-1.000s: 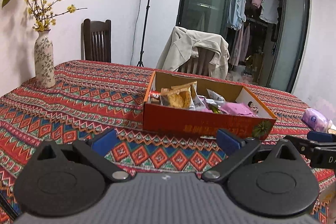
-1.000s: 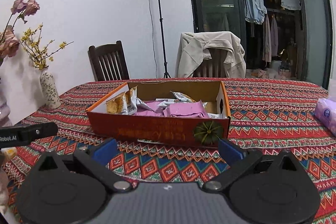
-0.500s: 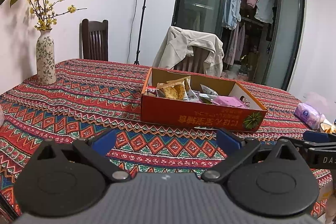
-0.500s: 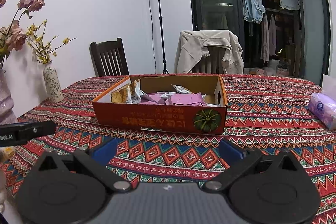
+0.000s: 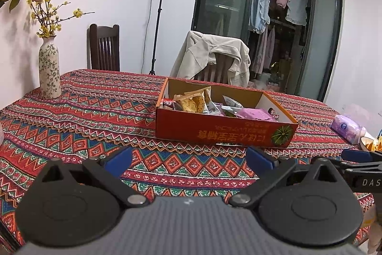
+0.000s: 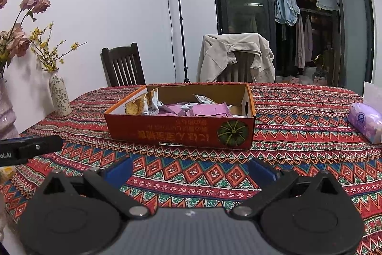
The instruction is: Organize snacks
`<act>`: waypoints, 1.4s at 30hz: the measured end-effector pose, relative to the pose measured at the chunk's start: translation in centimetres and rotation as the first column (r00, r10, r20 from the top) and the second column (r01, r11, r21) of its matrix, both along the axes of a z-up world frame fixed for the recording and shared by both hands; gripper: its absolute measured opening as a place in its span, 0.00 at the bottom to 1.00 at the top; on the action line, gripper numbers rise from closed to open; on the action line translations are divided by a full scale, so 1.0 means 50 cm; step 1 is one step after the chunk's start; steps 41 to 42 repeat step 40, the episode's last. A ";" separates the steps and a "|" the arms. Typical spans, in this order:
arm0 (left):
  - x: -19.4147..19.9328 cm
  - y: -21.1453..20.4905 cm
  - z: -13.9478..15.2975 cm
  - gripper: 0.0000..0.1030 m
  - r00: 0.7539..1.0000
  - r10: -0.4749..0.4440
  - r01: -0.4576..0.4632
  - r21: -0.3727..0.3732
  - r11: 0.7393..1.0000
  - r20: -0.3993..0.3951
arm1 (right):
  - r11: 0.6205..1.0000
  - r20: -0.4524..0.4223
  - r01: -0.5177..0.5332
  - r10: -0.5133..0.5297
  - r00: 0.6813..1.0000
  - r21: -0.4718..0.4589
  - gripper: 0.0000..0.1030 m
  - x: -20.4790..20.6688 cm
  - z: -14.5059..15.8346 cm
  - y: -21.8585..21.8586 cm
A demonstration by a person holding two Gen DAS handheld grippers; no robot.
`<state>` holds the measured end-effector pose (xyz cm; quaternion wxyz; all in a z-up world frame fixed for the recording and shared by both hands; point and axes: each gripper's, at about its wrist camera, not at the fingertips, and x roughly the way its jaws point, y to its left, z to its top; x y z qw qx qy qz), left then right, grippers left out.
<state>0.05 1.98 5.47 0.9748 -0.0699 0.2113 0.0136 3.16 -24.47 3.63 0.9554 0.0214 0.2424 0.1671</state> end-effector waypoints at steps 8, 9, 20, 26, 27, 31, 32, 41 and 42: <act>0.000 -0.003 -0.005 1.00 1.000 -0.005 0.005 0.003 1.000 -0.004 | 1.000 -0.004 0.002 -0.002 1.000 0.000 1.00 0.000 -0.003 -0.001; 0.002 -0.001 -0.005 1.00 1.000 -0.006 0.006 0.000 1.000 -0.005 | 1.000 -0.004 0.002 -0.002 1.000 0.000 1.00 0.000 -0.002 -0.001; 0.009 0.001 -0.013 1.00 0.999 -0.017 0.017 -0.009 1.000 -0.033 | 1.000 -0.025 -0.005 0.005 1.000 -0.008 1.00 0.009 -0.014 0.008; 0.012 -0.003 -0.014 1.00 0.999 -0.022 0.022 -0.002 1.000 -0.037 | 1.000 -0.035 -0.008 0.007 0.999 -0.015 1.00 0.014 -0.017 0.010; 0.012 -0.004 -0.014 1.00 0.999 -0.023 0.023 -0.001 1.000 -0.038 | 1.000 -0.036 -0.006 0.005 0.999 -0.015 1.00 0.015 -0.017 0.009; 0.015 -0.007 -0.015 1.00 0.999 -0.033 0.033 0.002 0.999 -0.037 | 1.000 -0.039 0.001 -0.002 0.999 -0.014 1.00 0.019 -0.019 0.005; 0.016 -0.007 -0.016 1.00 0.999 -0.034 0.034 0.000 0.999 -0.036 | 1.000 -0.042 0.002 -0.003 0.999 -0.014 1.00 0.021 -0.020 0.004; 0.022 -0.005 -0.024 1.00 0.999 -0.038 0.038 -0.006 0.999 -0.036 | 1.000 -0.064 0.003 -0.004 0.998 -0.015 1.00 0.034 -0.036 0.006; 0.022 -0.005 -0.024 1.00 0.999 -0.038 0.038 -0.006 0.999 -0.036 | 1.000 -0.064 0.003 -0.004 0.998 -0.015 1.00 0.034 -0.036 0.006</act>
